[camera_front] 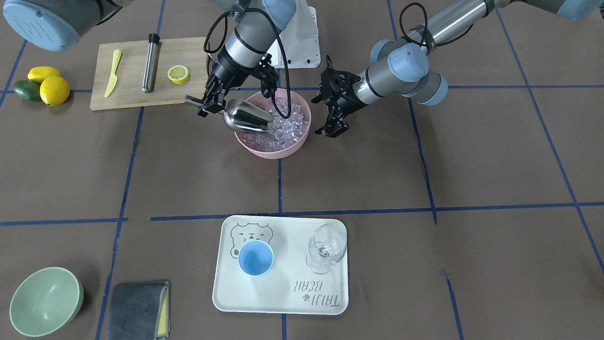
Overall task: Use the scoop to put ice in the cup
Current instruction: 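Push the scoop down into the ice cubes with the right gripper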
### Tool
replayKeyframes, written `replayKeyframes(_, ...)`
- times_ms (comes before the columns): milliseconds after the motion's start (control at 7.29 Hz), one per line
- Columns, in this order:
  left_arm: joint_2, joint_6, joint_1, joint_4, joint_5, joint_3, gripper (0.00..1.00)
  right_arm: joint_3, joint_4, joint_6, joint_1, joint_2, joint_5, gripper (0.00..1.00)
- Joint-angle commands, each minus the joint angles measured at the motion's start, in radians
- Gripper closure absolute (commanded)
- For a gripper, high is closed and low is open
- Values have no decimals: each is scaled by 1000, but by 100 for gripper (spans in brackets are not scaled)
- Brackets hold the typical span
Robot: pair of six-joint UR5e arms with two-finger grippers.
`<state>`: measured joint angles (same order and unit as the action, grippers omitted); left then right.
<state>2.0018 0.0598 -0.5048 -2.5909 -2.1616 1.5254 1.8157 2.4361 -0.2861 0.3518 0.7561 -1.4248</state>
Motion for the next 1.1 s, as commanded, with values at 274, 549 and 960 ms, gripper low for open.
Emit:
replayKeyframes(274, 0, 0, -1, 0, 2, 1, 0, 4, -89, 7, -1, 25, -20, 100)
replayKeyframes(549, 0, 0, -3, 0, 2, 1, 0, 4, -138, 7, -1, 35, -28, 100)
replayKeyframes(960, 0, 0, -8, 0, 2, 1, 0, 23, -225, 13, 4, 80, -63, 100)
